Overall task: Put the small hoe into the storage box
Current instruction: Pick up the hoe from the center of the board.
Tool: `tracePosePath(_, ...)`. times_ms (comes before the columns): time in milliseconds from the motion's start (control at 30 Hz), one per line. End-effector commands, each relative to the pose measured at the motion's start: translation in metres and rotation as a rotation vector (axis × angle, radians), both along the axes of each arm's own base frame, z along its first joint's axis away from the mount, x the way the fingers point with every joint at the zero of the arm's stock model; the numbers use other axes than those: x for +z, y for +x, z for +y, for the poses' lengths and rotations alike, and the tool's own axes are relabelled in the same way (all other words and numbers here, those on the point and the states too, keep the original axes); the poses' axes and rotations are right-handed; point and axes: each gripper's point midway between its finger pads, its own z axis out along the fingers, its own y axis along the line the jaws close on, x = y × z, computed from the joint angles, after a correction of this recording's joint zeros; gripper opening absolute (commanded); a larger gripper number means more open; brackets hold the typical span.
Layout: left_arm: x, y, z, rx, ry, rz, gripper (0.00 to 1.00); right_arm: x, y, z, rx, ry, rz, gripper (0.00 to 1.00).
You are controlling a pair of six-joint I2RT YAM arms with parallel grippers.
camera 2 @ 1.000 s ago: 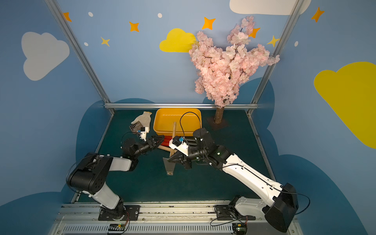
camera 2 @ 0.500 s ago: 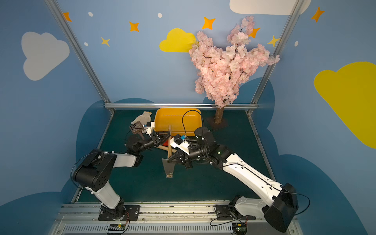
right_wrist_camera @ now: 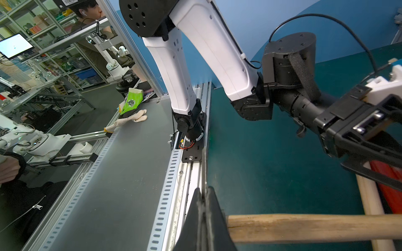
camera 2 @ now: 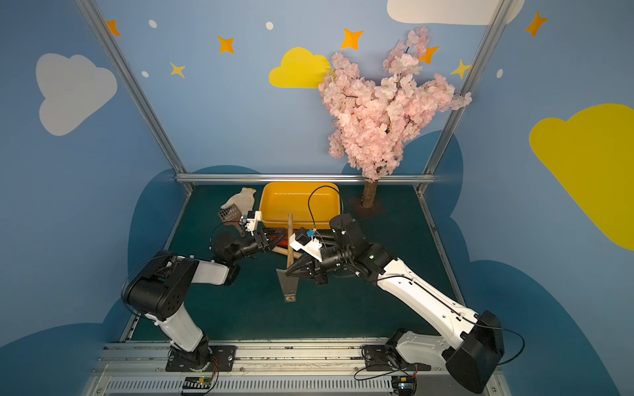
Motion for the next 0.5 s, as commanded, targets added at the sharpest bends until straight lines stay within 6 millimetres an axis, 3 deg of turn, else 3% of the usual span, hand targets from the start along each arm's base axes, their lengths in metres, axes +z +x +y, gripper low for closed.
tracePosePath(0,0.006,-0.002,0.012,0.012,0.005,-0.020,0.63,0.036,-0.002,-0.008,-0.001,0.087,-0.130,0.00)
tracePosePath(167,-0.003,-0.004,0.006,0.000,0.038,0.005,0.62,0.037,0.000,-0.010,0.004,0.077,-0.134,0.00)
tracePosePath(467,-0.005,0.001,-0.028,-0.072,0.032,0.009,0.62,0.043,-0.003,-0.007,0.042,0.114,-0.118,0.00)
